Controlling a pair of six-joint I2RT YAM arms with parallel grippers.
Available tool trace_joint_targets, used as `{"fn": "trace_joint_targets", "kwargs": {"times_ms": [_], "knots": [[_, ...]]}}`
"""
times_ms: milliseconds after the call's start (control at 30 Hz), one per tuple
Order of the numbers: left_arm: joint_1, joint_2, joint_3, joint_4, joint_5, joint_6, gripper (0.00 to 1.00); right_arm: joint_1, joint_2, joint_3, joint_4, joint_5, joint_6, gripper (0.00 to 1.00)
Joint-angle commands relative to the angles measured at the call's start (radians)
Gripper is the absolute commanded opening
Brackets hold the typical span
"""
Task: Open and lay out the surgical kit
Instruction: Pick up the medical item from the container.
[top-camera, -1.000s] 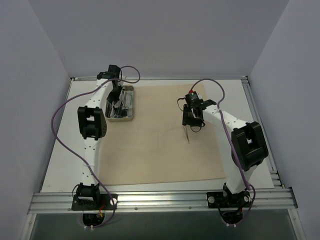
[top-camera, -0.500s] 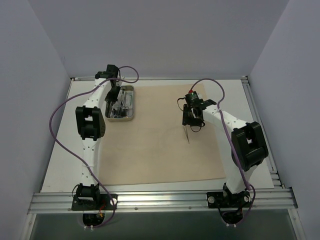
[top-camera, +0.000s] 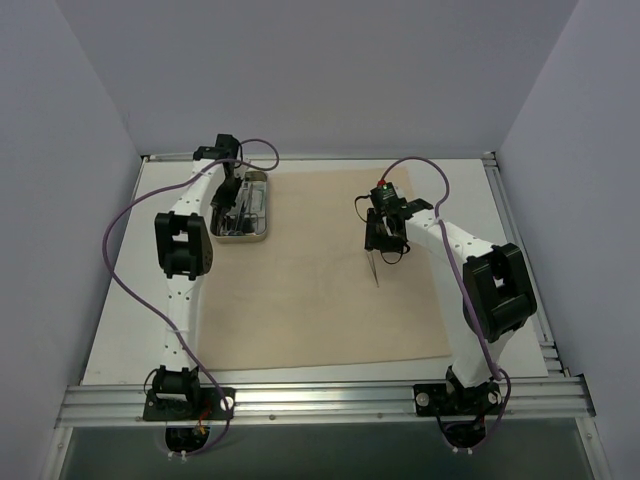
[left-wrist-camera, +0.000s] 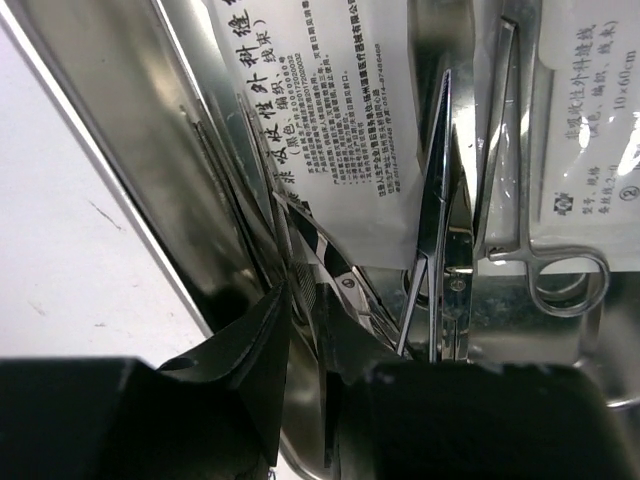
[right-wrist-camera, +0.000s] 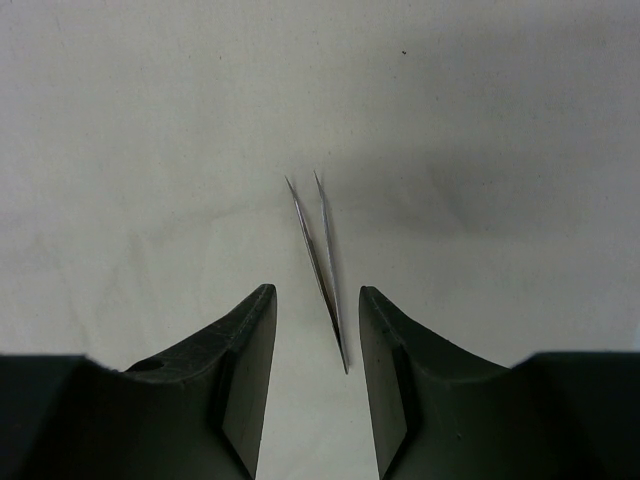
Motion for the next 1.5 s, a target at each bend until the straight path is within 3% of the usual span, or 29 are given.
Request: {"fn": "trace_joint_targets", "kwargs": {"times_ms": [0,300,367,533,633,1467], "knots": [[0.009,0.026,0.054,-0.019,-0.001,0.015,0.26,0.0,-0.043,0.01,-0.03,0.028,0.008,0.35],[0.009,0.05,0.054,-0.013,-0.01,0.019,0.28,-0.001,-0.045,0.01,-0.03,0.028,0.009,0.35],[0.009,0.052,0.055,-0.015,-0.005,0.015,0.26,-0.001,-0.043,0.013,-0.029,0.026,0.009,0.35],[0.009,0.041,0.058,-0.015,-0.001,0.0,0.06,0.0,-0.043,0.014,-0.028,0.028,0.009,0.35],[0.009,0.037,0.067,-0.022,0.002,-0.013,0.02,-0.001,-0.043,0.014,-0.028,0.028,0.009,0.35],[0.004,-0.104,0.109,0.002,0.073,-0.096,0.02,-0.001,-0.064,0.047,-0.042,0.036,0.009,0.35]]}}
